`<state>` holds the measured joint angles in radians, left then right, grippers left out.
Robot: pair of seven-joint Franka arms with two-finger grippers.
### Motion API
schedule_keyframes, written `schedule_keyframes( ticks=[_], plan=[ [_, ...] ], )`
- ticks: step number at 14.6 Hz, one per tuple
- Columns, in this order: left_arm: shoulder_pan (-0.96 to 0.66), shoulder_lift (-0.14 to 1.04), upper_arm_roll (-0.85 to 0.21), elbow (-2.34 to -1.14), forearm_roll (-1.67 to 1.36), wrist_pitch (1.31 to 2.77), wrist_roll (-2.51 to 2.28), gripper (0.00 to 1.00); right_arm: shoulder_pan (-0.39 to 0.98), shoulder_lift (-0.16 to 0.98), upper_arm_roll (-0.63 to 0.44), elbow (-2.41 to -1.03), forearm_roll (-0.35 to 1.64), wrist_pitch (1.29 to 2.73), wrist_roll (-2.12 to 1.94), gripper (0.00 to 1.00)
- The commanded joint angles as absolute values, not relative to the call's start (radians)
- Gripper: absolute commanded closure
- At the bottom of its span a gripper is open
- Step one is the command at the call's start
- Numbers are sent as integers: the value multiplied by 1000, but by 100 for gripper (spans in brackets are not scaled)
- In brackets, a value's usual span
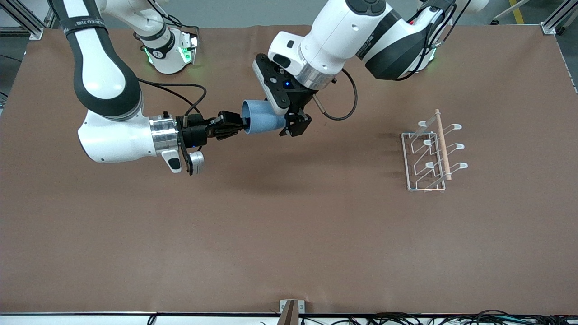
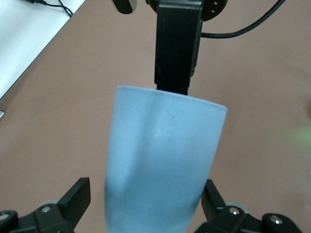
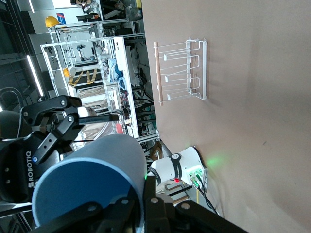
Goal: Hang cup on cup holder
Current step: 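Grasp the cup base with the left gripper beside the right gripper, then open the right gripper and withdraw it while the left gripper holds the cup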
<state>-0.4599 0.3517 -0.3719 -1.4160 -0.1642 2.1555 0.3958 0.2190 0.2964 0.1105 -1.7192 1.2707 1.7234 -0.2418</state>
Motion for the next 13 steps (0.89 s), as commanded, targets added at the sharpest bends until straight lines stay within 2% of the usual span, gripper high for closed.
schedule_keyframes(
  ticks=[1, 2, 7, 8, 9, 11, 13],
  plan=[
    [-476, 394, -370, -1391, -130, 2195, 407, 3, 227, 287, 107, -1730, 1292, 1717, -255, 96],
    [-480, 399, -370, -1393, -129, 2209, 407, 10, 224, 288, 107, -1732, 1290, 1717, -255, 96],
    [-483, 400, -368, -1393, -124, 2212, 402, 57, 225, 287, 107, -1732, 1290, 1718, -247, 95],
    [-483, 397, -368, -1391, -117, 2212, 400, 62, 224, 287, 107, -1732, 1290, 1717, -245, 93],
    [-482, 394, -368, -1391, -100, 2210, 400, 62, 224, 288, 107, -1732, 1290, 1713, -244, 89],
    [-476, 390, -368, -1391, -62, 2206, 402, 62, 219, 287, 106, -1729, 1282, 1715, -238, 4],
    [-468, 387, -367, -1391, -20, 2175, 403, 62, 216, 285, 98, -1727, 1281, 1718, -238, 0]
  ],
)
